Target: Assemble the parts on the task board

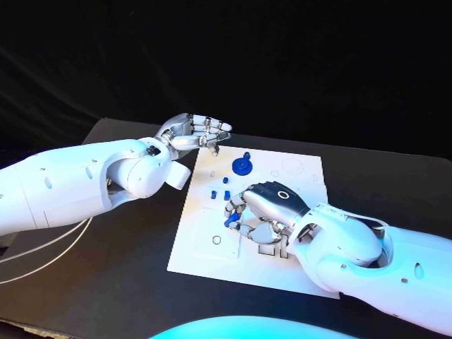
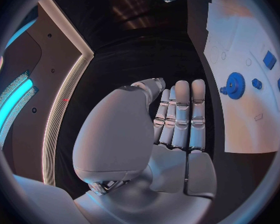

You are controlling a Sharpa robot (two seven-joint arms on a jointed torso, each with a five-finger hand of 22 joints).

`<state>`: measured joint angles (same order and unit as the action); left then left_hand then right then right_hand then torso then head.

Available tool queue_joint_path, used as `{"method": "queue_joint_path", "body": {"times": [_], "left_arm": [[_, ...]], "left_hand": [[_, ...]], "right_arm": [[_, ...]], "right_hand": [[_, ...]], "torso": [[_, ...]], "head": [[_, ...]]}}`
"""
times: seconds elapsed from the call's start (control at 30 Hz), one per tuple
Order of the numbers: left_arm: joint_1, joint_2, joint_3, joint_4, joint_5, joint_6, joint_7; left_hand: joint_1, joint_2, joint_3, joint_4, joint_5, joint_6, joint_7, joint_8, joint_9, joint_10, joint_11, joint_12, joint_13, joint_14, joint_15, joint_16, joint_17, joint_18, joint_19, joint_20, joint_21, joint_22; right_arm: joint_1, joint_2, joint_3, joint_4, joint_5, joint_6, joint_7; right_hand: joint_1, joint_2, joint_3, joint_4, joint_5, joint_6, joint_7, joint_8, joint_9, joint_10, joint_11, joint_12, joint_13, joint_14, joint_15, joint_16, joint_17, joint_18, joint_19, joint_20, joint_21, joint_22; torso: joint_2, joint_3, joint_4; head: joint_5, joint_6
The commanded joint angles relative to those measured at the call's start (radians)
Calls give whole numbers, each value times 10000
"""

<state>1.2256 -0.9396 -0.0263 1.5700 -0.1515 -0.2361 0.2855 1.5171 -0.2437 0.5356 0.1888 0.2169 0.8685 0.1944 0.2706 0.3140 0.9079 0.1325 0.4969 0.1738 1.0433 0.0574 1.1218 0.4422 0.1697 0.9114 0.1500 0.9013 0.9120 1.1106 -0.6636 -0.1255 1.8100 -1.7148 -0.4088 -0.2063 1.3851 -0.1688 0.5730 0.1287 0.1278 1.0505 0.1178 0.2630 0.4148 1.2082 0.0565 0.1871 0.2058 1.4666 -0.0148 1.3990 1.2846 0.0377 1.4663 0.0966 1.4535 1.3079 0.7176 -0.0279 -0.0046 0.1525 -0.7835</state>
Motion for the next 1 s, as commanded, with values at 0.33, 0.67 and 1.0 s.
{"method": "queue_joint_path", "body": {"times": [0.33,0.67,1.0], "left_arm": [[5,71,4,-12,89,82,49],[5,70,4,-5,90,101,36],[5,49,4,-2,90,104,24]], "left_hand": [[-31,-15,53,-23,16,-35,8,-34,4,-83,-15,38,-11,-20,-26,-43,-16,151,-7,-12,-32,-13],[-31,-15,53,-23,16,-35,8,-34,4,-83,-15,38,-11,-20,-26,-43,-16,151,-7,-12,-32,-13],[-31,-15,53,-23,16,-35,8,-34,4,-83,-15,38,-11,-20,-26,-43,-16,151,-7,-12,-32,-13]], "right_arm": [[-473,728,-92,-834,-335,147,437],[-607,1010,-130,-1119,-407,380,420],[-625,1035,-135,-1163,-475,617,371]], "right_hand": [[108,14,31,-88,50,-27,56,10,260,15,7,-24,10,456,-39,-13,-19,-90,469,-97,-57,2175],[115,21,39,-102,58,-34,61,11,264,8,11,-28,11,456,-36,-11,-16,-90,468,-96,-61,2174],[115,21,40,-106,61,-37,64,11,266,5,13,-30,12,456,-34,-13,-18,-93,474,-95,-48,2180]], "torso": [[28,25,-9],[34,27,-15],[23,18,-10]], "head": [[148,-98],[183,-131],[199,-165]]}}
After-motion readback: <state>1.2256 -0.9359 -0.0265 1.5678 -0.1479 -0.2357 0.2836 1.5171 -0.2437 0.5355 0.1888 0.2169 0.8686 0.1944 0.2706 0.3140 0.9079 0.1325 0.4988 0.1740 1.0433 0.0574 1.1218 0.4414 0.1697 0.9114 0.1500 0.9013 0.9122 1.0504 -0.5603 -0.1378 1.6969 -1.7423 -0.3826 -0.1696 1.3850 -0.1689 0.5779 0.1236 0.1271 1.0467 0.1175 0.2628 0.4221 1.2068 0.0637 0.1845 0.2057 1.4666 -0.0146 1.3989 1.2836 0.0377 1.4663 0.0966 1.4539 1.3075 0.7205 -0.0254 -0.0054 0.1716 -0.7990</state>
